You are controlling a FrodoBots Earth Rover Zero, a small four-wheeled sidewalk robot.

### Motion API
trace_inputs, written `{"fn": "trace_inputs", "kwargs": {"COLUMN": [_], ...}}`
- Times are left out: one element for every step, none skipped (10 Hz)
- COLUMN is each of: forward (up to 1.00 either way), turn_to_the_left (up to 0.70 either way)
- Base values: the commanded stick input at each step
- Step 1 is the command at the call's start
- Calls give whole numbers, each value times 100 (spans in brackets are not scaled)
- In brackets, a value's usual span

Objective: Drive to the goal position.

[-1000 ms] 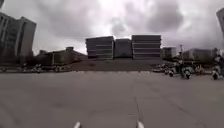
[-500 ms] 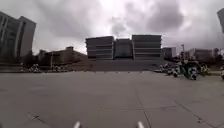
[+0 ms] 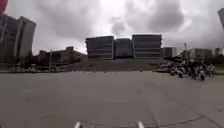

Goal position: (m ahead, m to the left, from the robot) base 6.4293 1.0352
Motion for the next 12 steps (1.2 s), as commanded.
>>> {"fn": "trace_inputs", "kwargs": {"forward": [100,100,100,100,100,100,100,100,100,100,100,100], "turn_to_the_left": [0,0,0,0,0,0,0,-9,-27,-38,-7,-1]}}
